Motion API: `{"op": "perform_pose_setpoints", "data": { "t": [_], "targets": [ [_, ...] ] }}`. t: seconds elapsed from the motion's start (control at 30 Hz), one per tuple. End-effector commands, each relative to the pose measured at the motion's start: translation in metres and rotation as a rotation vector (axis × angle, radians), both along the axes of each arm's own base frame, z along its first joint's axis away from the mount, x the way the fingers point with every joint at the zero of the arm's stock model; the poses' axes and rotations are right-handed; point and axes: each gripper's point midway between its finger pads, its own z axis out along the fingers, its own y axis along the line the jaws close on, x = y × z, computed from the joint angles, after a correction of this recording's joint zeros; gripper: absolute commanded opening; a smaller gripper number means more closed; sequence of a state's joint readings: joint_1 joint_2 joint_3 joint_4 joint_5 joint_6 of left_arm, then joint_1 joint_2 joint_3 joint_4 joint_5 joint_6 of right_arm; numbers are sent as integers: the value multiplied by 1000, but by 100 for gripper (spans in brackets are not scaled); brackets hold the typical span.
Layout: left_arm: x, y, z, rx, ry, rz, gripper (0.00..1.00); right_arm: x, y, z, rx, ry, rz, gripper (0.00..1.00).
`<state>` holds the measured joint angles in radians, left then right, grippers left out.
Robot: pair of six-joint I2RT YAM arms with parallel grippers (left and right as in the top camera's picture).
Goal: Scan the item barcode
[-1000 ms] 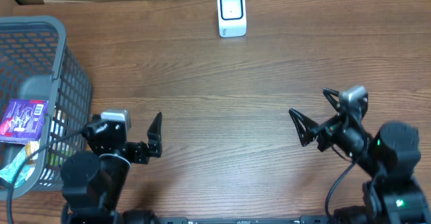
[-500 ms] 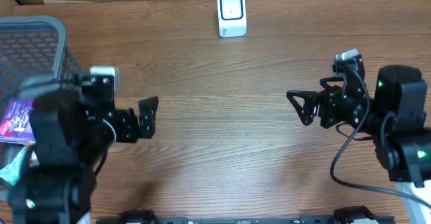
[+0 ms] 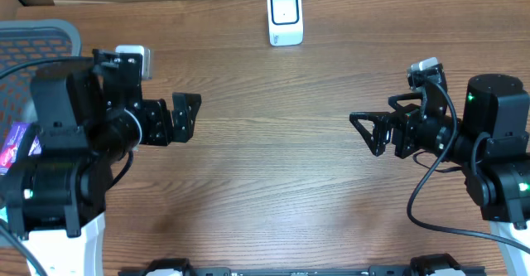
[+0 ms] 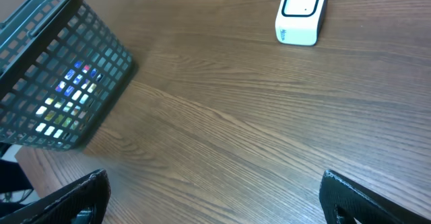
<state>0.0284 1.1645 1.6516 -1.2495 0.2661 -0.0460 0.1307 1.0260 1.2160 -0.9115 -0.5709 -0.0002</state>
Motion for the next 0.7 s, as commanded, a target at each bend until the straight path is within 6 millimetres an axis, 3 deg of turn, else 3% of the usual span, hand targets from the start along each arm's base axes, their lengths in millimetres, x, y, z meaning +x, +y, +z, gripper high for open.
{"op": "perform_pose_setpoints", "data": {
  "t": [0.0, 0.1, 0.3, 0.37, 0.53, 0.67],
  "targets": [
    [3, 40, 6, -26, 21, 307, 97, -1, 0, 13, 12, -28, 6, 100],
    [-9, 84, 12, -25, 28, 601, 97, -1, 0, 12, 11, -23, 5, 100],
    [-38, 151, 24, -23, -1, 931, 100, -3, 0, 9, 9, -10, 5, 100],
    [-50, 178, 20, -26, 18, 1049, 100, -3, -1, 7, 6, 0, 2, 100],
    [-70, 224, 5, -95, 66, 1282, 99, 1, -1, -1, 0, 33, -1, 100],
    [-74, 247, -17, -103, 159, 1366, 100, 5, 0, -12, -9, 79, 2, 100]
  ]
}}
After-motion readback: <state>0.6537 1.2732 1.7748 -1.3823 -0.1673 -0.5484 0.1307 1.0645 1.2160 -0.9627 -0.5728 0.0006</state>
